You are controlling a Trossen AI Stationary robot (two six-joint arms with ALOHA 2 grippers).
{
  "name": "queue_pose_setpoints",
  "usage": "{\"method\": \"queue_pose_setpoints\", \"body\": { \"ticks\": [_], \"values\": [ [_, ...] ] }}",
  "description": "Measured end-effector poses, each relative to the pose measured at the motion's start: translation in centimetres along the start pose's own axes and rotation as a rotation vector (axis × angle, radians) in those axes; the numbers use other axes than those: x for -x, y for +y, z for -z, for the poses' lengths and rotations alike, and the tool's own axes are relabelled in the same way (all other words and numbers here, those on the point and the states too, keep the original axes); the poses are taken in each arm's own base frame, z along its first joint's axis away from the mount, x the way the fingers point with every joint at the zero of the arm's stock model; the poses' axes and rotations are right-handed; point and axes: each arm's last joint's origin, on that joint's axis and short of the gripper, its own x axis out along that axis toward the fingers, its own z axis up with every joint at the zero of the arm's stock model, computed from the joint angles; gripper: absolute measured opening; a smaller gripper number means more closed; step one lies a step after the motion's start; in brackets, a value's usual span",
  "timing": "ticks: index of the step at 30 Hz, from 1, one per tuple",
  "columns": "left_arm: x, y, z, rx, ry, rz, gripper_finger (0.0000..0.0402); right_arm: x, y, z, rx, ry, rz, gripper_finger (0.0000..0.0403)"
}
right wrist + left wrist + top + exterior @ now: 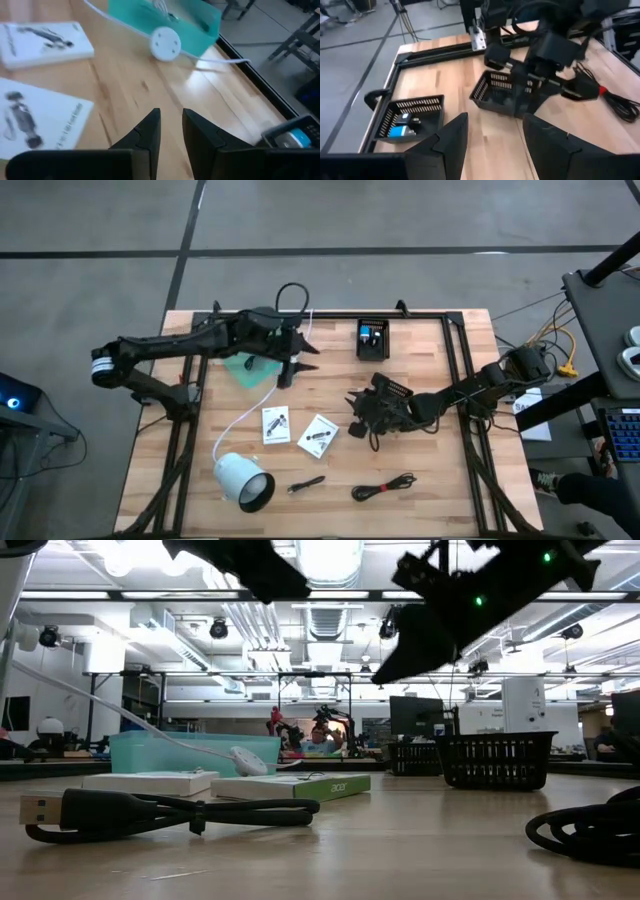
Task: Pick and place items into bin
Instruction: Put the right black charger cable into the green bin
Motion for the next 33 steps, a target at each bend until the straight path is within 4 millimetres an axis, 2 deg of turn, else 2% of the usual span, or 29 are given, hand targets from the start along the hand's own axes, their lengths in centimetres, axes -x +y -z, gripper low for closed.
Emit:
{"method": "queue_pose_setpoints", "body": {
  "ticks": [3, 7, 9, 13, 16, 21, 25, 28, 33],
  "values": [
    [1.2, -0.5, 0.4, 0.007, 0.023, 0.005, 0.0173, 0.4, 0.8, -1.3, 0.007, -0.008, -0.129, 0.0068],
    [2.5, -1.1, 1.3, 0.014, 0.046, 0.009, 0.0173, 1.8, 2.7, -3.5, 0.076, -0.028, -0.49, 0.0073],
    [3.0, -1.4, 1.7, 0.011, 0.036, 0.007, 0.0173, 2.9, 3.7, -4.5, 0.098, -0.024, -0.615, 0.0079],
    [4.0, -1.8, 2.2, 0.011, 0.035, 0.006, 0.0173, 5.5, 5.2, -6.0, 0.095, 0.045, -0.682, 0.0089],
    [4.4, -2.0, 2.5, 0.008, 0.031, 0.005, 0.0173, 7.7, 6.1, -6.4, 0.102, 0.131, -0.707, 0.0095],
    [4.2, -2.1, 2.9, -0.064, -0.017, -0.012, 0.0173, 11.4, 7.6, -5.6, 0.121, 0.276, -0.767, 0.0117],
    [3.7, -1.9, 2.9, -0.076, -0.05, -0.024, 0.0173, 13.3, 8.0, -4.7, 0.06, 0.381, -0.739, 0.0154],
    [3.2, -1.7, 3.0, -0.073, -0.038, -0.022, 0.0173, 13.4, 8.8, -3.3, 0.035, 0.44, -0.696, 0.0191],
    [2.4, -1.6, 3.3, -0.067, -0.022, -0.017, 0.0173, 12.3, 10.6, -0.8, 0.03, 0.534, -0.646, 0.0241]
  ]
}}
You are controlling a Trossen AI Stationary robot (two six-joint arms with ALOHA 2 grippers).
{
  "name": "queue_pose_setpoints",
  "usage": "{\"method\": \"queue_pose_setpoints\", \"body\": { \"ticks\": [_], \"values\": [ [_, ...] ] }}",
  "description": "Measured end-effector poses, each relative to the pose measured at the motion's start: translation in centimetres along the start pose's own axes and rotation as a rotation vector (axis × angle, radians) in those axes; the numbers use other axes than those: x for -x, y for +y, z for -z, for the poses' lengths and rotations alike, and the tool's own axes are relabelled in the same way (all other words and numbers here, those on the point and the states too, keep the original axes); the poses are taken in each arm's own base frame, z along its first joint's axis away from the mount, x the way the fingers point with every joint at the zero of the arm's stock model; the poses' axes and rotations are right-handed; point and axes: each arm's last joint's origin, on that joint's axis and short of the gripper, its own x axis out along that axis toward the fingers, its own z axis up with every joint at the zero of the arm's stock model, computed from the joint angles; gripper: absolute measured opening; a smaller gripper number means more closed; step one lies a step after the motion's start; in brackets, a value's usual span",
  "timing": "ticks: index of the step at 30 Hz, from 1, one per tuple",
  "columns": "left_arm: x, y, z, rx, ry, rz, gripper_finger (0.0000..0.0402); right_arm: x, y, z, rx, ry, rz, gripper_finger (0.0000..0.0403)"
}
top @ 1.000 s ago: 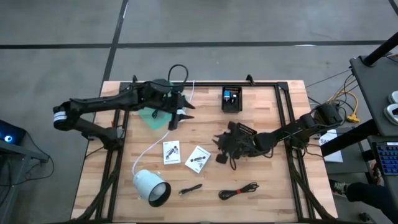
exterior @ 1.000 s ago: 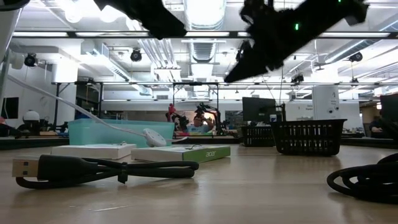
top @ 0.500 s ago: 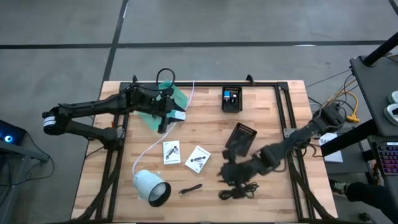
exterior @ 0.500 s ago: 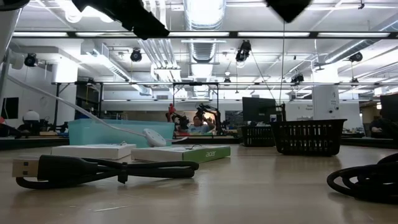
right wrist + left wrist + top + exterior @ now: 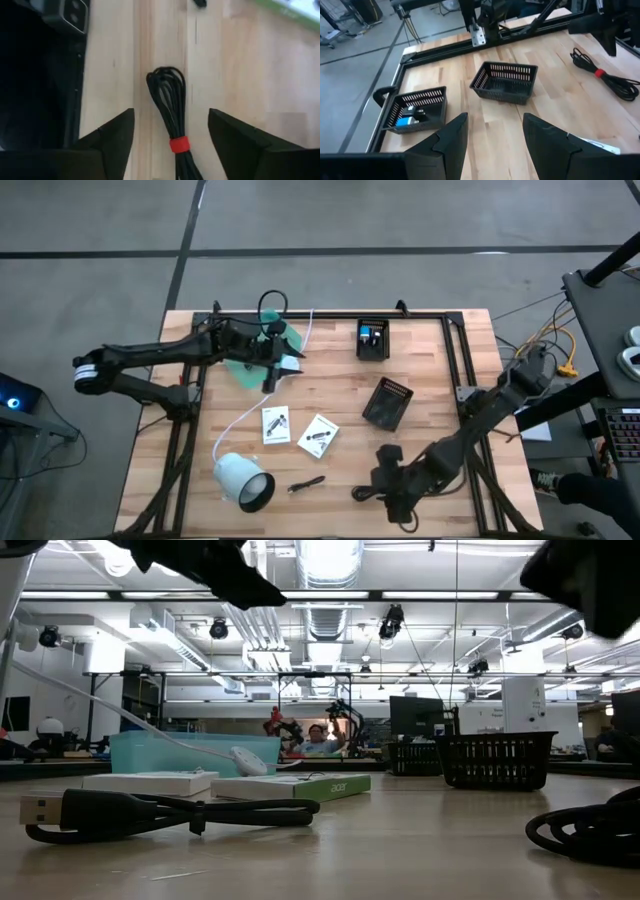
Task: Pick and place items into bin
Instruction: Put the right black charger cable into the green bin
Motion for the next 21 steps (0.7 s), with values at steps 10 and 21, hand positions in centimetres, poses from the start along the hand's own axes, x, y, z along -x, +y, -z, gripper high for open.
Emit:
{"method": "queue_pose_setpoints", "body": {
  "ticks": [10, 21],
  "values": [
    [-1.2, 0.2, 0.8, 0.011, 0.053, -0.025, 0.0173, -5.4, 0.8, 0.9, 0.037, 0.124, 0.066, 0.0248],
    [-1.3, 0.3, 0.8, 0.014, 0.059, -0.033, 0.0173, -8.2, 1.2, 1.4, 0.095, 0.184, 0.085, 0.0226]
  ]
}}
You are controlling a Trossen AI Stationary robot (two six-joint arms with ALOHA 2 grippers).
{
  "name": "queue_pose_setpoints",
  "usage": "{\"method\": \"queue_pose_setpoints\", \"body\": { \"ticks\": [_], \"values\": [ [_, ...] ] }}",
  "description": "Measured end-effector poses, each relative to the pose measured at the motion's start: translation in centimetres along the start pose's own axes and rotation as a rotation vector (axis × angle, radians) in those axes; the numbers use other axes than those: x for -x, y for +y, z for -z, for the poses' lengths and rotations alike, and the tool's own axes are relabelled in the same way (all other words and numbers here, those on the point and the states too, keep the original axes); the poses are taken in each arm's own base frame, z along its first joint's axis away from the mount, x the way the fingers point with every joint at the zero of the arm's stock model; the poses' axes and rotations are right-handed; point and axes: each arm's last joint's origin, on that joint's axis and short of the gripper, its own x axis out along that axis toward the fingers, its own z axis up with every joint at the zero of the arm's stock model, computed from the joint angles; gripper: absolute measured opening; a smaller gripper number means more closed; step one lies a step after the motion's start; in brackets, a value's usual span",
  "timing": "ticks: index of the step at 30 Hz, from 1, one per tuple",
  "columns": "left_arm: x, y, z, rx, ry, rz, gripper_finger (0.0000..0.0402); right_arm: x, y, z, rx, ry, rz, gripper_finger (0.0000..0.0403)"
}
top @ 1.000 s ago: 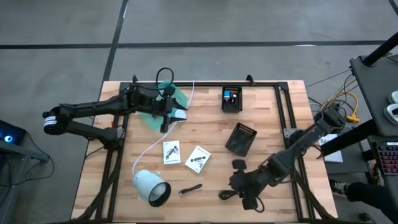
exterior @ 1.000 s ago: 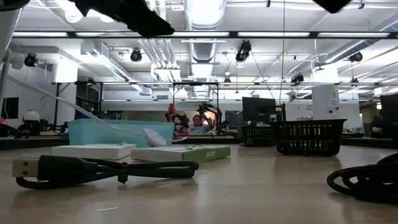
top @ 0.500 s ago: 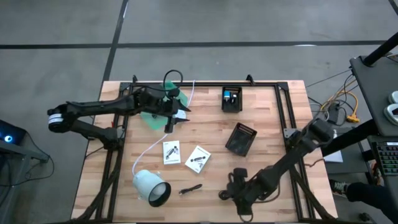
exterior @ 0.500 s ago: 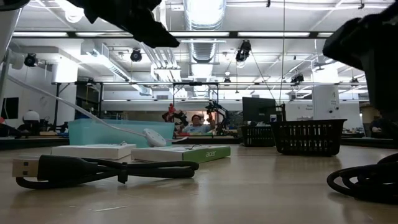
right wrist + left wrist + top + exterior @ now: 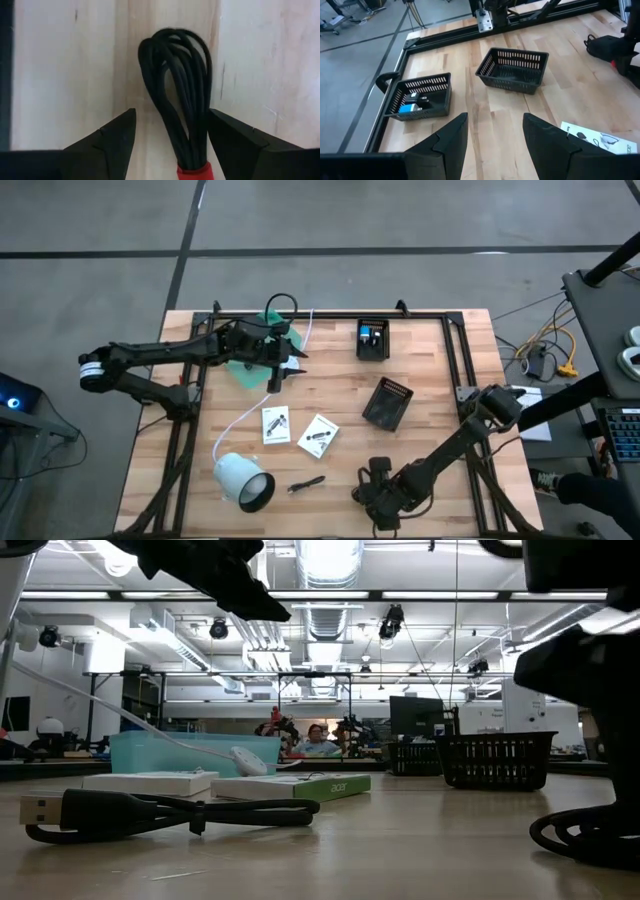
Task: Pick and place items into bin
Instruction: Put the right black charger cable into the green bin
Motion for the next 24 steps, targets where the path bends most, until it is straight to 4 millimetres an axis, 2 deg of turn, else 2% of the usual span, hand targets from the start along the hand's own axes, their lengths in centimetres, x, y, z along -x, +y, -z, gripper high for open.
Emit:
{"method": "queue_pose_setpoints", "body": {
  "ticks": [4, 8, 12, 18, 24],
  "values": [
    [0.0, 0.0, 0.0, 0.001, 0.0, 0.0, 0.0173, -0.56, -0.02, 0.13, 0.016, 0.017, 0.01, 0.0215],
    [0.0, 0.0, 0.01, 0.001, 0.001, 0.0, 0.0173, -0.51, -0.01, 0.11, 0.015, 0.016, 0.007, 0.0186],
    [0.0, 0.0, 0.01, 0.001, 0.0, 0.001, 0.0173, -0.4, -0.05, 0.14, 0.016, 0.018, 0.011, 0.0134],
    [0.0, -0.01, 0.02, 0.001, 0.001, 0.001, 0.0173, -0.39, -0.22, 0.06, 0.005, 0.02, 0.018, 0.003],
    [-0.01, -0.01, 0.04, 0.004, 0.002, 0.001, 0.0173, -0.23, -0.59, -0.18, 0.008, -0.019, 0.07, 0.0024]
  ]
}}
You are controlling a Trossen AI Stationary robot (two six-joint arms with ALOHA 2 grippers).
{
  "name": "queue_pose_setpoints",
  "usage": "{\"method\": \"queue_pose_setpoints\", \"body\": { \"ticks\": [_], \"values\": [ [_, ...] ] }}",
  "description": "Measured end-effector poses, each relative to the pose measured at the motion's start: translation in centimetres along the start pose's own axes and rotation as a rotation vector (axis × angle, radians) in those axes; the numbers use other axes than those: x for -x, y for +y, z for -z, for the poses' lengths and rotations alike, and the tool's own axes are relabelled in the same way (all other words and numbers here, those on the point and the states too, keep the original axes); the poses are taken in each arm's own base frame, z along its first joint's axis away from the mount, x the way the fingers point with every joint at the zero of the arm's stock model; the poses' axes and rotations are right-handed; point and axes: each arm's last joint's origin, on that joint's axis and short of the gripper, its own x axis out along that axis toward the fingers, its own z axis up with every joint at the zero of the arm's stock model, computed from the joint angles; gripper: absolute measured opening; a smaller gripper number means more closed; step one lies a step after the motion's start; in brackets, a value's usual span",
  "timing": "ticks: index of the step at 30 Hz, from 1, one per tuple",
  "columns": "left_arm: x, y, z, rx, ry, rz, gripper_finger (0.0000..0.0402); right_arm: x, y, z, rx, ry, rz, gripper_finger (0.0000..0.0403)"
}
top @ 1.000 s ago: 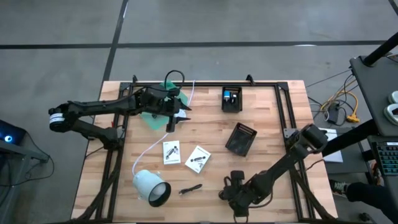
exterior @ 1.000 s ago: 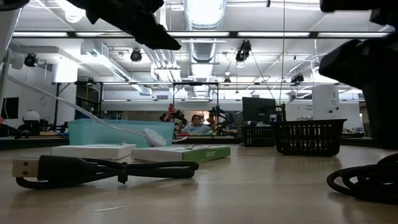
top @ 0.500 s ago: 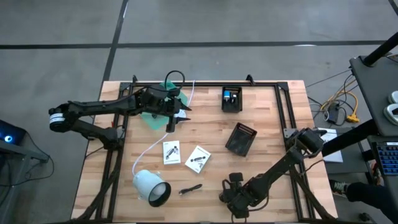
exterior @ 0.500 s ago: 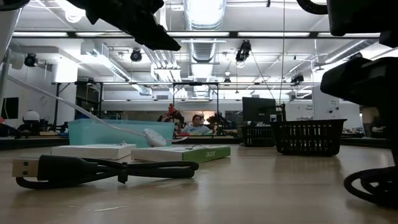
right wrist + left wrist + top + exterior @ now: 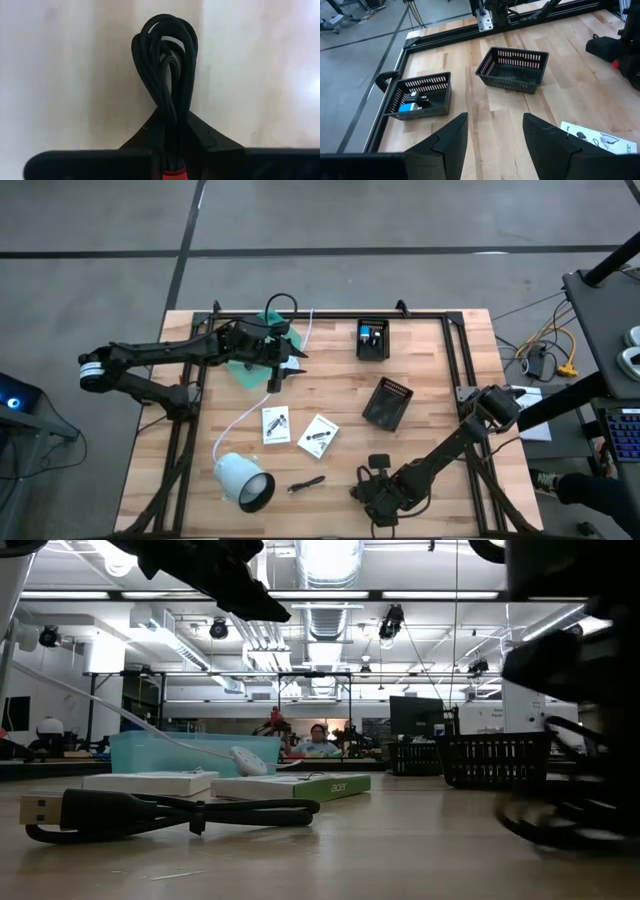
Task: Pick and place items into bin
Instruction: Put the right black charger cable into the green bin
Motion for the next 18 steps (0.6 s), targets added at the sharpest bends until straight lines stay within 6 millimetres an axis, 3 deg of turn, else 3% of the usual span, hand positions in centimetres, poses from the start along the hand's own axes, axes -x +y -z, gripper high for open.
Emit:
{"method": "queue_pose_setpoints", "body": {
  "ticks": [8, 13, 18],
  "values": [
    [0.0, 0.0, 0.0, 0.0, 0.001, 0.001, 0.0173, 4.3, -1.5, -0.8, 0.133, -0.392, 0.455, 0.0024],
    [-0.2, 0.0, 0.1, -0.002, 0.005, 0.003, 0.0173, 6.5, -3.2, -1.4, 0.028, -0.612, 0.728, 0.0023],
    [-0.2, 0.0, 0.1, -0.026, 0.005, 0.007, 0.0173, 7.8, -4.8, -2.1, -0.122, -0.718, 0.798, 0.0022]
  ]
}}
